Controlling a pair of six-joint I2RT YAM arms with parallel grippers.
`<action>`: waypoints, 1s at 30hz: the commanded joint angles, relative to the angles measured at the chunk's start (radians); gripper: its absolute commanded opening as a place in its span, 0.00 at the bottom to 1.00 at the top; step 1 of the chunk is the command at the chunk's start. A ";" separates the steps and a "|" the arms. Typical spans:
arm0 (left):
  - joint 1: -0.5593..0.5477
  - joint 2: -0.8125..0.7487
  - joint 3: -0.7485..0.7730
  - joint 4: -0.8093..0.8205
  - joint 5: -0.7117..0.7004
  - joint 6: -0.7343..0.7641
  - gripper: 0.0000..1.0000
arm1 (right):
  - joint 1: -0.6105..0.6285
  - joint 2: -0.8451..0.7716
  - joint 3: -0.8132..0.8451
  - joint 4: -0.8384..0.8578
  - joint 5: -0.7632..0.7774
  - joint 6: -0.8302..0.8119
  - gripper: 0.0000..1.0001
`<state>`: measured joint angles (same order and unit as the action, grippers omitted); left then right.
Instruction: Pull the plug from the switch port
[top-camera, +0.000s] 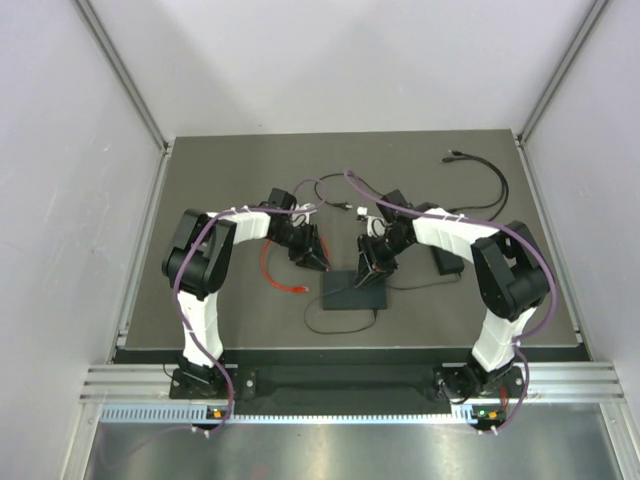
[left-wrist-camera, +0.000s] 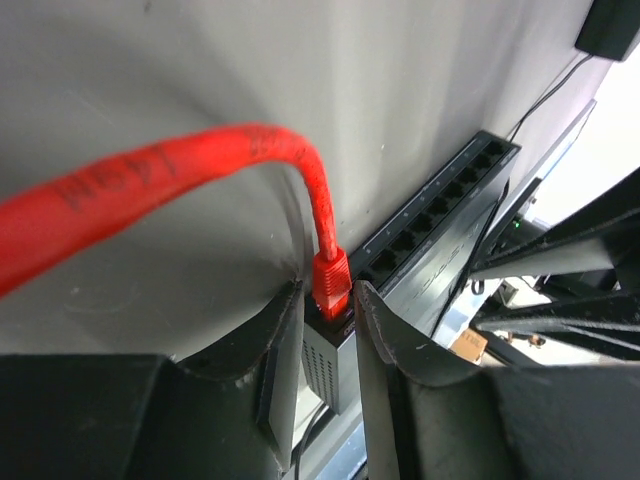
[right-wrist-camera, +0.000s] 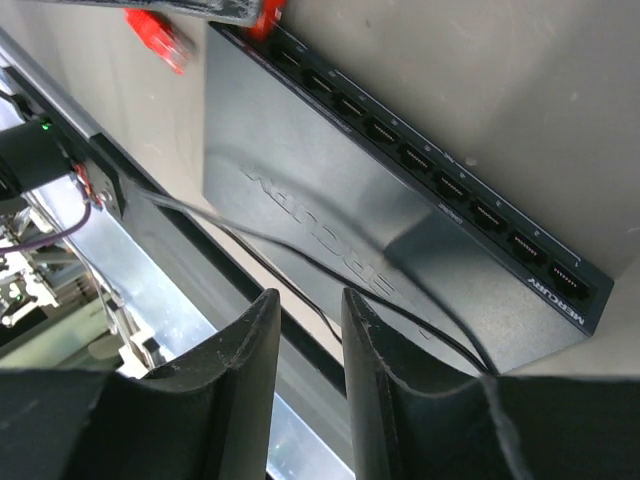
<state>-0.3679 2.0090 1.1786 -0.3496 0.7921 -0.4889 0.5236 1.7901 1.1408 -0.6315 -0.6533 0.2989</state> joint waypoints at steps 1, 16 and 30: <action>-0.003 -0.009 -0.007 -0.028 0.003 0.049 0.33 | 0.019 0.012 -0.010 0.035 -0.014 -0.015 0.31; 0.003 -0.007 -0.060 0.015 0.025 0.018 0.29 | 0.019 0.012 -0.023 0.030 0.020 -0.021 0.31; 0.003 -0.004 -0.117 0.149 0.033 -0.122 0.00 | 0.041 0.037 0.040 -0.002 0.049 -0.040 0.31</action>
<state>-0.3599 2.0087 1.0863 -0.2478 0.8745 -0.6044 0.5308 1.8210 1.1290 -0.6334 -0.6304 0.2943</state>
